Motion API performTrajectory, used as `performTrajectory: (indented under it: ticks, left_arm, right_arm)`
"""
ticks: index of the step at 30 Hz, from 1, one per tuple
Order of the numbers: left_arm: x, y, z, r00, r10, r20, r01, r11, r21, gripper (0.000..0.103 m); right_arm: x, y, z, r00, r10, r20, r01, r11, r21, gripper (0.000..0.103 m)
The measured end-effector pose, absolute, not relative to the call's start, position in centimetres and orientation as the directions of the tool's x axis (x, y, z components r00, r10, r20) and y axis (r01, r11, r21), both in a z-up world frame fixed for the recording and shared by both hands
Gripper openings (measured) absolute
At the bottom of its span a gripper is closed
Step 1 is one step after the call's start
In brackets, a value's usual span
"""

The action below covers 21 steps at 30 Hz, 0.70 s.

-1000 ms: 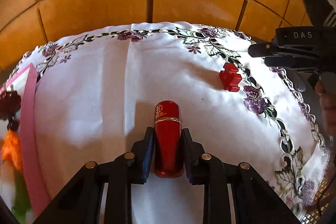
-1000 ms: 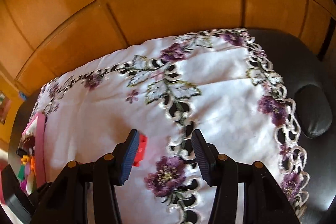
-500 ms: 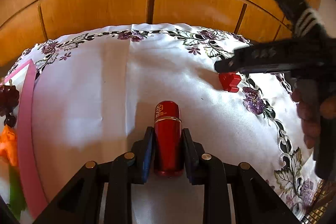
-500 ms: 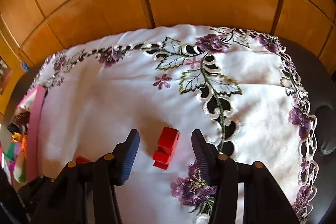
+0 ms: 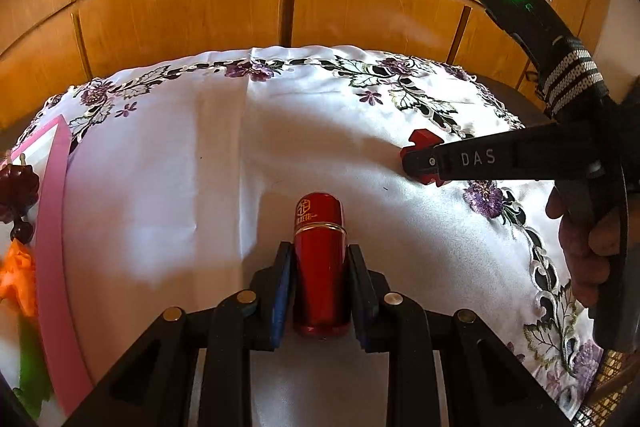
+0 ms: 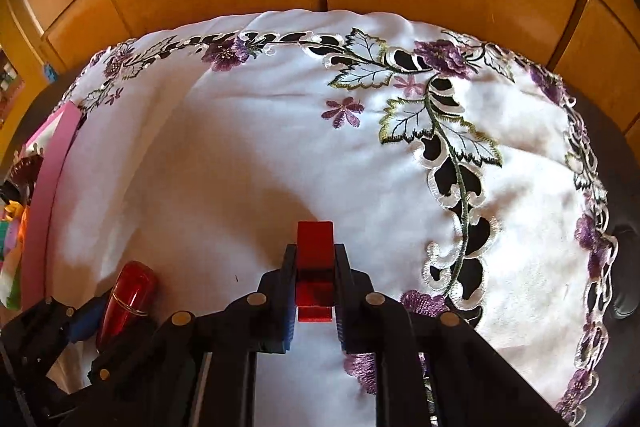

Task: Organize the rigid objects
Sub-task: 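Lift the red lipstick with the left gripper while the right gripper grasps the red block, then carry the lipstick into the tray and open the left gripper while the right holds the block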

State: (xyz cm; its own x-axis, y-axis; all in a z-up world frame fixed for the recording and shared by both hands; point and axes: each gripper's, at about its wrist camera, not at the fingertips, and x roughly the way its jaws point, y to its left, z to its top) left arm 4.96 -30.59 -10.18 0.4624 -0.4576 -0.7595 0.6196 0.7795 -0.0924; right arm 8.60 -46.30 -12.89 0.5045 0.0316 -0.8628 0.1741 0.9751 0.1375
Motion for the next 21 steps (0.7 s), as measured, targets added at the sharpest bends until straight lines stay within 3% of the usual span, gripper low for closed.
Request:
performTrajectory:
  ticks: [9, 21]
  left_arm:
    - [4.0, -29.5, -9.0, 0.468, -0.445, -0.763, 0.604, 0.791, -0.091, 0.026]
    - [0.7, -26.1, -2.1, 0.543, -0.512, -0.665, 0.619, 0.78, -0.095, 0.026]
  right_arm:
    - [8.4, -46.4, -13.0, 0.51, 0.043, -0.859, 0.148, 0.979, 0.137, 0.014]
    - [8.2, -44.8, -13.3, 0.535, -0.031, -0.844, 0.094, 0.995, 0.024, 0.014]
